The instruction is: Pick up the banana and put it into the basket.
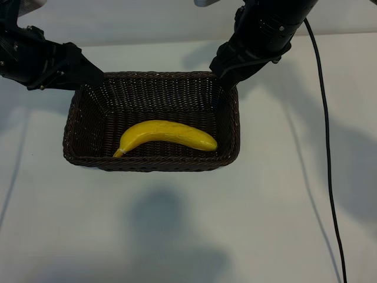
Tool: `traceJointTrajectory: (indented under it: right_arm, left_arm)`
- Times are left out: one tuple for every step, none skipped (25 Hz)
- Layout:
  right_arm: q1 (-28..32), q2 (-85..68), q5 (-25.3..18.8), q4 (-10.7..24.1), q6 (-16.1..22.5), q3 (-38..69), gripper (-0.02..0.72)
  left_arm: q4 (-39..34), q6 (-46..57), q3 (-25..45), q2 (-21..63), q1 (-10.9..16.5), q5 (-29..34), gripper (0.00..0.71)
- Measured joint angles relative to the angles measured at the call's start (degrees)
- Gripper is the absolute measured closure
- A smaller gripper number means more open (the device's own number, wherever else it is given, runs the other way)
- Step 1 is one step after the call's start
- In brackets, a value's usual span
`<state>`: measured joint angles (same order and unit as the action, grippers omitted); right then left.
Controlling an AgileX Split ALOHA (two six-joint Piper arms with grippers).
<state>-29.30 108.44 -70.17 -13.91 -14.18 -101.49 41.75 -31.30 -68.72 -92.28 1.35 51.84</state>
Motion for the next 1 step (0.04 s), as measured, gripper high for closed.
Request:
traceJointTrajectory:
  right_arm:
    - [0.00, 0.00, 0.00, 0.00, 0.00, 0.00, 0.140]
  left_arm:
    - [0.00, 0.00, 0.00, 0.00, 0.00, 0.00, 0.110]
